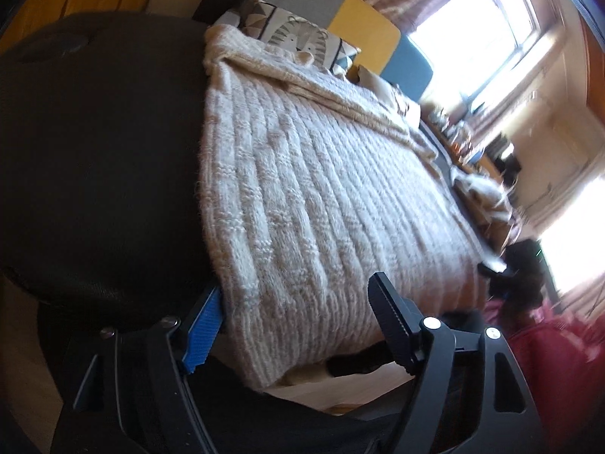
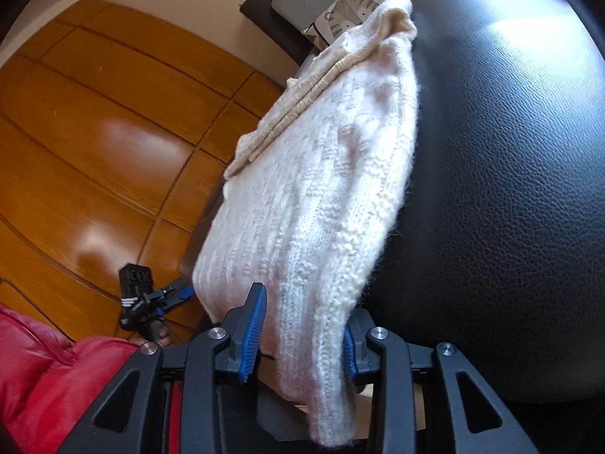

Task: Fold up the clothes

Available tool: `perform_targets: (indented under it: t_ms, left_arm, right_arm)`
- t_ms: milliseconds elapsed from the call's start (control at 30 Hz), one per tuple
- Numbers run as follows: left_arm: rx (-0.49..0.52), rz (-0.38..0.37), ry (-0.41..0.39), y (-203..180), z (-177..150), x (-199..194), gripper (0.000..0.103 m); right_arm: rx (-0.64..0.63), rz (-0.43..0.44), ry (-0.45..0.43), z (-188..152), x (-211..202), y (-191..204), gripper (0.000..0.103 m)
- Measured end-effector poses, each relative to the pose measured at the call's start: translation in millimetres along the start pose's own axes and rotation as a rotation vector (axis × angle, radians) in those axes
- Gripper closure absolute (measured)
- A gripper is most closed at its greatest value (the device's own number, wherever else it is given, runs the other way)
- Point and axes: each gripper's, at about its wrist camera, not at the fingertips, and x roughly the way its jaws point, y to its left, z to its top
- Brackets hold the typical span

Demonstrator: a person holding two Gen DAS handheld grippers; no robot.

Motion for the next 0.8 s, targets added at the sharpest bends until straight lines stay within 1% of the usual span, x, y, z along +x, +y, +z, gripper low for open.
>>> perform_targets:
  t_ms: [67, 167, 233, 400, 467, 500, 533, 567, 600, 633, 700, 733, 767, 800]
  left_arm:
    - [0.022, 0.028, 0.001, -3.2, -0.2, 1.0, 0.026]
    - [0.012, 0.047, -0.004, -5.3, 1.7, 3.5, 0.026]
    - [0.016, 0.057, -0.006, -8.0, 3.0, 5.2, 0.026]
    - [0.041, 0.067, -0.007, -10.4, 3.7, 7.4, 0.026]
    - [0.037, 0.057, -0.014, -9.2, 4.0, 6.9, 0.026]
    - [0.034, 0.052, -0.017, -8.3, 4.2, 6.5, 0.026]
    - [0.027, 0.056, -0.022, -7.3, 4.4, 5.8, 0.033]
    - [0.019, 0.076, -0.028, -5.9, 4.9, 4.6, 0.051]
    - [0.01, 0.093, -0.032, -3.9, 5.5, 3.7, 0.061]
    - [-0.008, 0.095, -0.031, 0.2, 6.4, 3.1, 0.067]
    - [-0.048, 0.071, -0.031, 7.4, 8.3, 1.5, 0.073]
    - [-0.057, 0.063, -0.028, 8.9, 9.5, 0.8, 0.076]
    - [-0.057, 0.049, -0.02, 8.1, 10.7, 0.0, 0.082]
    - [-0.056, 0.026, -0.011, 5.8, 11.2, 0.1, 0.086]
  right_arm:
    - [-0.013, -0.014, -0.009, -1.6, 0.3, 2.6, 0.068]
    - [-0.015, -0.045, -0.018, -2.9, 2.8, 7.3, 0.068]
    - [-0.003, -0.072, -0.025, -3.0, 5.6, 11.0, 0.066]
    - [0.056, -0.098, -0.024, -2.6, 5.8, 10.8, 0.065]
    - [0.089, -0.098, -0.025, -1.5, 6.1, 7.4, 0.065]
    - [0.087, -0.103, -0.032, -1.8, 6.0, 4.7, 0.069]
    - [0.084, -0.109, -0.039, -2.0, 5.9, 2.0, 0.083]
    - [0.086, -0.105, -0.046, -2.8, 5.5, -0.9, 0.086]
    - [0.1, -0.09, -0.053, -3.9, 4.4, -4.2, 0.087]
    - [0.121, -0.073, -0.055, -4.2, 3.3, -7.7, 0.088]
    - [0.139, -0.052, -0.044, -3.1, 1.8, -11.7, 0.088]
    - [0.144, -0.041, -0.04, -2.5, 1.0, -12.9, 0.088]
    - [0.149, -0.031, -0.037, -2.0, 0.2, -14.2, 0.088]
    - [0.155, -0.015, -0.032, -2.1, -1.6, -15.7, 0.088]
